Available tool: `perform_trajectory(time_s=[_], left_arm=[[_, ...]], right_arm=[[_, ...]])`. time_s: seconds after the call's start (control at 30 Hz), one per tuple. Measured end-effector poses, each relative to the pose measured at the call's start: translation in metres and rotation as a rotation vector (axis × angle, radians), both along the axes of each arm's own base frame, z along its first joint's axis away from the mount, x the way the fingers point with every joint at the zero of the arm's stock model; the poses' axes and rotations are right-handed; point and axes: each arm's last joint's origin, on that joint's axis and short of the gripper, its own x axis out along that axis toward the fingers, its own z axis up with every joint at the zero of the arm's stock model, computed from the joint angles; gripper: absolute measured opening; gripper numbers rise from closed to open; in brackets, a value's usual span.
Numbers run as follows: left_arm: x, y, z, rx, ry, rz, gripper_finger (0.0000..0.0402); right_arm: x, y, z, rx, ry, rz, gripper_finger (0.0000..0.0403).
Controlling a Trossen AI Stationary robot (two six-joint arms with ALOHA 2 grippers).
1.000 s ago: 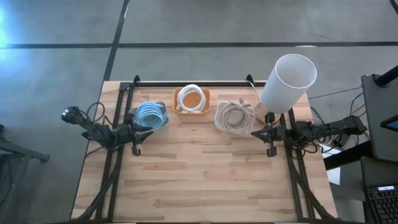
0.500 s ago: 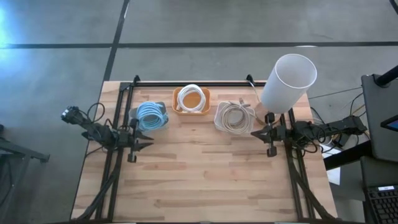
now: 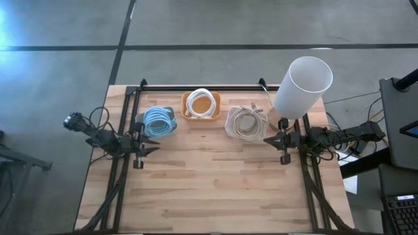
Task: Sort HDMI cables
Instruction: Return to Home Position
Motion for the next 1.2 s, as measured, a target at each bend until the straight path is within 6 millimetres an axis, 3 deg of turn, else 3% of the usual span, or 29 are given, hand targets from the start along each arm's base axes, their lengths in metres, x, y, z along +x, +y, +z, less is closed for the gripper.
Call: perform_trajectory(time_s=[0.73, 1.2], left_arm=[[0.005, 0.014, -0.009, 0.0, 0.083, 0.14, 0.0083], [0.006, 0.014, -0.012, -0.031, 0.108, 0.1, 0.0083]], right_arm=[[0.0, 0.0, 0.0, -0.011, 0.0, -0.002, 0.0008], [0.0, 0.0, 0.0, -0.01, 0.0, -0.002, 0.0008]])
